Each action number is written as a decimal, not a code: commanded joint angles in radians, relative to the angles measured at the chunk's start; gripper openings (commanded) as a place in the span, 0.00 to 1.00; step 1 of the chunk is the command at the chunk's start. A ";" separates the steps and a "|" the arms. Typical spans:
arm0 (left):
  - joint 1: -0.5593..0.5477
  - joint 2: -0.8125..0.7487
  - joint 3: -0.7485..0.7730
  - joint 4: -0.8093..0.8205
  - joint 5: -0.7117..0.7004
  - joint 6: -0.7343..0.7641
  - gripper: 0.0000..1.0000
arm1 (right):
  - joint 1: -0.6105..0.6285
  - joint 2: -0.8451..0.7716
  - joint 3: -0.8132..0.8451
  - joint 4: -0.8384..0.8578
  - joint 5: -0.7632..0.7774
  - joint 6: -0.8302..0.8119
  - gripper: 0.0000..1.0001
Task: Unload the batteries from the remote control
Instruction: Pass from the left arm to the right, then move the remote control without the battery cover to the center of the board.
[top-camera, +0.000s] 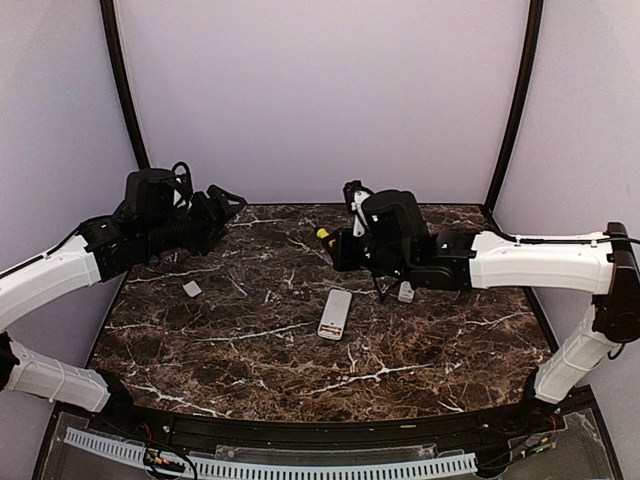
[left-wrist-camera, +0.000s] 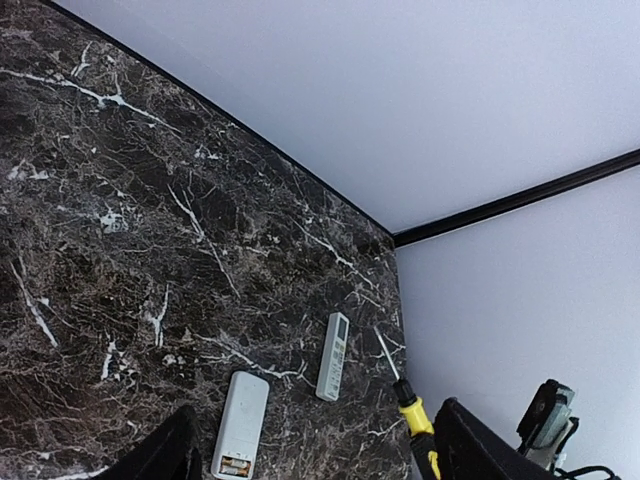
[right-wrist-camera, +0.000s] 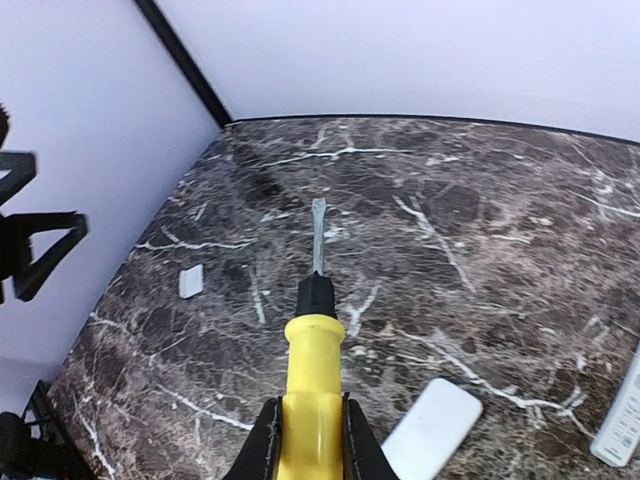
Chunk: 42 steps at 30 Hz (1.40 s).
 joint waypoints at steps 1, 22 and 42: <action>-0.008 0.095 0.036 -0.182 0.038 0.166 0.80 | -0.068 -0.069 -0.069 -0.120 0.032 0.075 0.00; -0.252 0.757 0.453 -0.303 0.016 0.366 0.85 | -0.171 -0.235 -0.226 -0.226 0.113 0.206 0.00; -0.334 1.001 0.677 -0.409 -0.094 0.492 0.96 | -0.178 -0.240 -0.242 -0.224 0.119 0.230 0.00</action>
